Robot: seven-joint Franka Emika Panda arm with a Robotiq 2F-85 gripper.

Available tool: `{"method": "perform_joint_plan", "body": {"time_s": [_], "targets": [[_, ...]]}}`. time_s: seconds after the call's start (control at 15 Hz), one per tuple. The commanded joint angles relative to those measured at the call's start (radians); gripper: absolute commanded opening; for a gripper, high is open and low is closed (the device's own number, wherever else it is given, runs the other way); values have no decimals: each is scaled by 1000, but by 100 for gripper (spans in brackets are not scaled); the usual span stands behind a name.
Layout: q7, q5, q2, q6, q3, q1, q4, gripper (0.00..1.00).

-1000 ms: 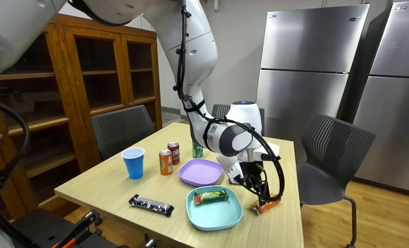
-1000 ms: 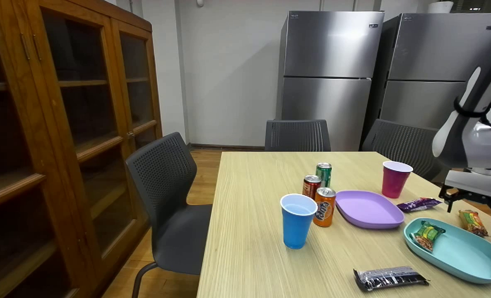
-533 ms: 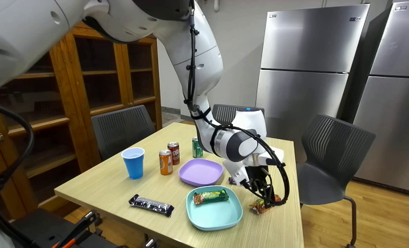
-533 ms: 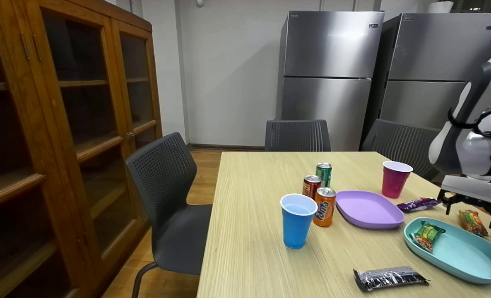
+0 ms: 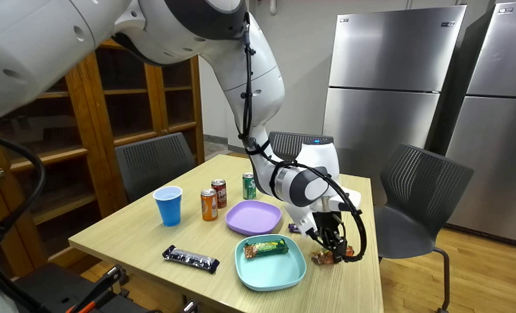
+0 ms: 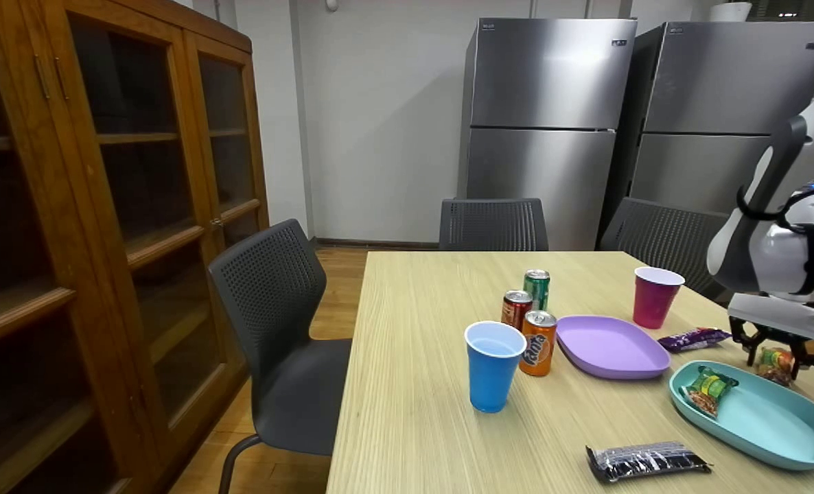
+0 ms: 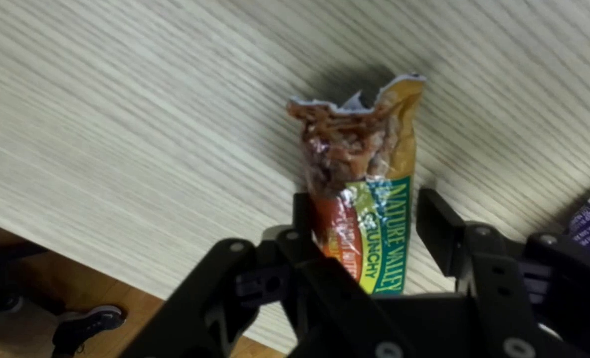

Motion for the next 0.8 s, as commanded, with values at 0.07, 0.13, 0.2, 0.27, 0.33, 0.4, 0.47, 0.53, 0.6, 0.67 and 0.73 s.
{"method": "perform_joint_plan", "body": {"time_s": [0.07, 0.13, 0.2, 0.27, 0.33, 0.4, 0.47, 0.53, 0.6, 0.67, 0.73], "targets": [[-20, 20, -65, -1, 31, -37, -27, 18], [-31, 22, -92, 10, 38, -43, -51, 17], [-40, 22, -114, 19, 44, -50, -70, 17], [-48, 24, -139, 19, 52, -59, -89, 16], [-57, 25, -170, 19, 62, -67, -117, 16], [-64, 22, -198, 19, 68, -70, -142, 16], [-73, 19, -229, 19, 73, -71, -177, 16], [-82, 17, -257, 18, 78, -71, -211, 16], [-89, 13, -285, 16, 79, -67, -246, 16], [-91, 13, -309, 20, 80, -61, -282, 16], [-86, 13, -332, 18, 78, -51, -314, 16]]}}
